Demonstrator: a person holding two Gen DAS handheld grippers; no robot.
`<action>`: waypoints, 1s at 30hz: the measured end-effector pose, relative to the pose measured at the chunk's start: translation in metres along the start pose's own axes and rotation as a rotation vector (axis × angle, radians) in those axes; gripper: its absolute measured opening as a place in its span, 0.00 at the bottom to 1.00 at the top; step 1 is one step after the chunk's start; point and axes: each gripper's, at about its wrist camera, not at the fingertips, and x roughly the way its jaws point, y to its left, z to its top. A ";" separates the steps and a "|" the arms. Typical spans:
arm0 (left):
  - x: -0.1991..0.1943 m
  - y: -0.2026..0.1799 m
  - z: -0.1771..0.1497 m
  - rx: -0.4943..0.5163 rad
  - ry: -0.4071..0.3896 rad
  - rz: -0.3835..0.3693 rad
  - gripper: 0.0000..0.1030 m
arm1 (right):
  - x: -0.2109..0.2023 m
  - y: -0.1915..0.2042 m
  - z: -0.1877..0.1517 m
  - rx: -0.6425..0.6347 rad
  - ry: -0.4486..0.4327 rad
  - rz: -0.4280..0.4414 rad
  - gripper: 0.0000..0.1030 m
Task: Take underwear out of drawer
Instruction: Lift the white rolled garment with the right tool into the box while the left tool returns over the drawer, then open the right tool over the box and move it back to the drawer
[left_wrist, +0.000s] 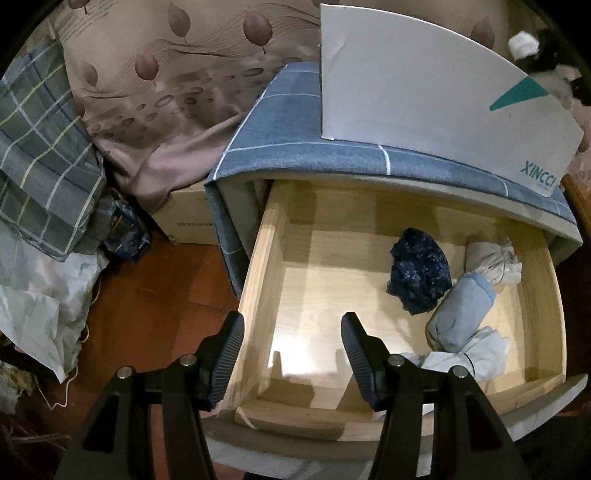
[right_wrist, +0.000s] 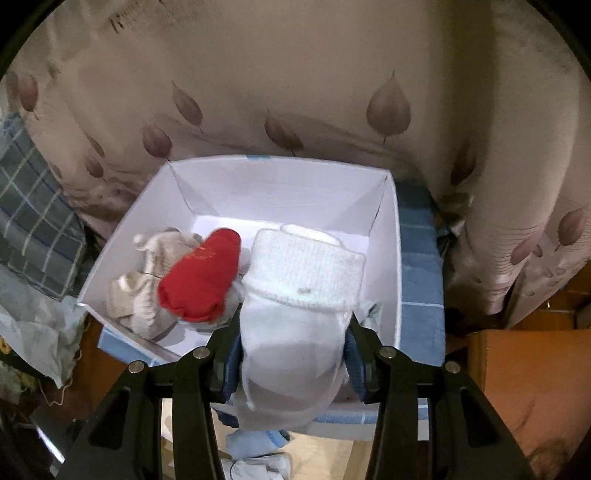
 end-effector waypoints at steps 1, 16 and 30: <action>0.000 0.000 0.000 -0.002 0.000 -0.004 0.54 | 0.008 0.001 0.001 -0.002 0.018 -0.006 0.42; 0.003 0.000 0.001 0.000 0.014 -0.016 0.54 | 0.036 0.008 -0.004 -0.018 0.053 -0.032 0.71; 0.002 -0.029 -0.002 0.196 0.058 -0.156 0.54 | -0.023 -0.022 -0.139 0.068 0.082 0.059 0.81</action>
